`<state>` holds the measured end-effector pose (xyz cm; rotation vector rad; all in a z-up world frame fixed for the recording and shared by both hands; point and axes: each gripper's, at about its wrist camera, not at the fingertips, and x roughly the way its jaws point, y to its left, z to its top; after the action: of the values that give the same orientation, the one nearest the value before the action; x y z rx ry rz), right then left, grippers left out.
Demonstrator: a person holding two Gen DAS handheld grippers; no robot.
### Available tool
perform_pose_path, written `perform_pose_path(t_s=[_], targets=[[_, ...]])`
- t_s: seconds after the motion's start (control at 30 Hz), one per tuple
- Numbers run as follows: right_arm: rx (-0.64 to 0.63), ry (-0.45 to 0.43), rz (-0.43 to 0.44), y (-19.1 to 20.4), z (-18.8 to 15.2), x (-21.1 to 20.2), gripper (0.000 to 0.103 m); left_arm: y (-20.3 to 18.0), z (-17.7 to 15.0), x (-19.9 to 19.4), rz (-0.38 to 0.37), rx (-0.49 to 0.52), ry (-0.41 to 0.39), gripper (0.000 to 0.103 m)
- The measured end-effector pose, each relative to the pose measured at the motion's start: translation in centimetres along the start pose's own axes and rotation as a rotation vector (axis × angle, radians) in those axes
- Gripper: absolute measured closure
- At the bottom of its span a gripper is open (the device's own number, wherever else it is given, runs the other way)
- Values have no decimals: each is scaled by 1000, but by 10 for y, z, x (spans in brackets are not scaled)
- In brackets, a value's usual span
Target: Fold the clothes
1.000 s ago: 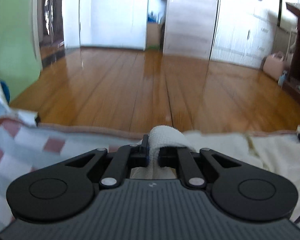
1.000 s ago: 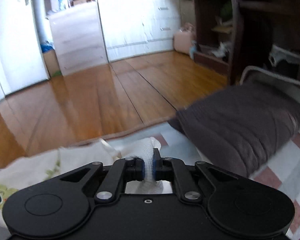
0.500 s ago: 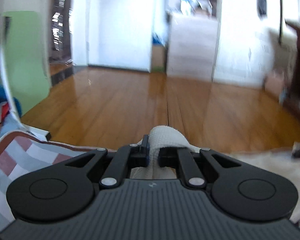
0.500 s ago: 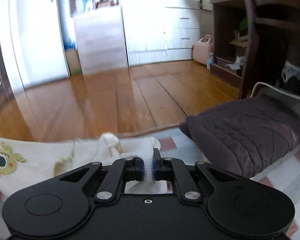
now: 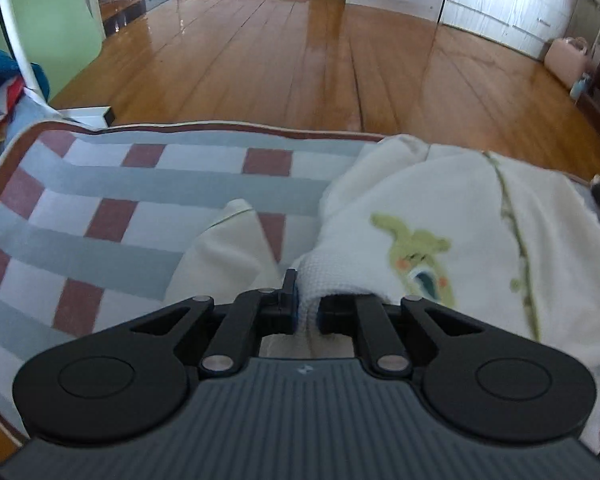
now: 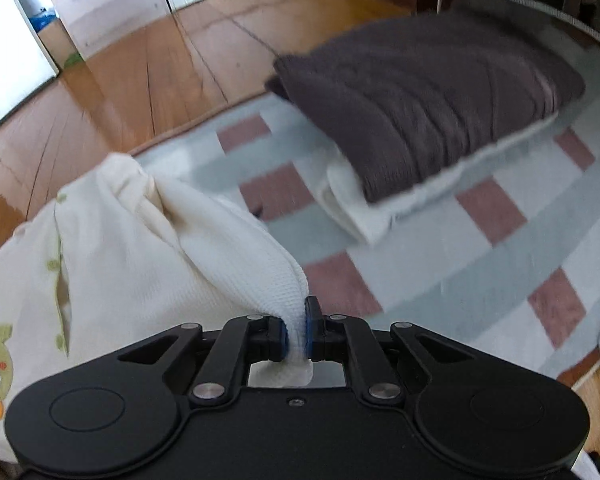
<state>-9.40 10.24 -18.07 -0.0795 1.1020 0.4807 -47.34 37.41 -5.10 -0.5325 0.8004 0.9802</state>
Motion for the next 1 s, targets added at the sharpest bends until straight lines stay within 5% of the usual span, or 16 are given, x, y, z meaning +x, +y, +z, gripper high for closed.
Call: perform_pose_path(t_s=[0.13,0.2,0.37,0.53,0.67,0.83,1.0], targets=[[-6,-1,-9,-1,0,-7,85,4,8,-24,-34,-19,-56,84],[0,-47,29,-1,-2,-22,81,4,17,-30,-50,-17,-95,67],[11,-146,255,22,2,-42,65,2,28,-13,-46,-19,-117,63],[-49,-126,432,63,-3,-24,62,-14,39,20,-82,-23,-80,63],[-116,-95,457,94,8,-4,57,-33,55,43,-117,21,-60,63],[-213,-72,422,135,57,27,38,-50,95,83,-154,89,-54,55],[-296,-25,291,168,112,66,37,-66,117,164,-260,135,179,47]])
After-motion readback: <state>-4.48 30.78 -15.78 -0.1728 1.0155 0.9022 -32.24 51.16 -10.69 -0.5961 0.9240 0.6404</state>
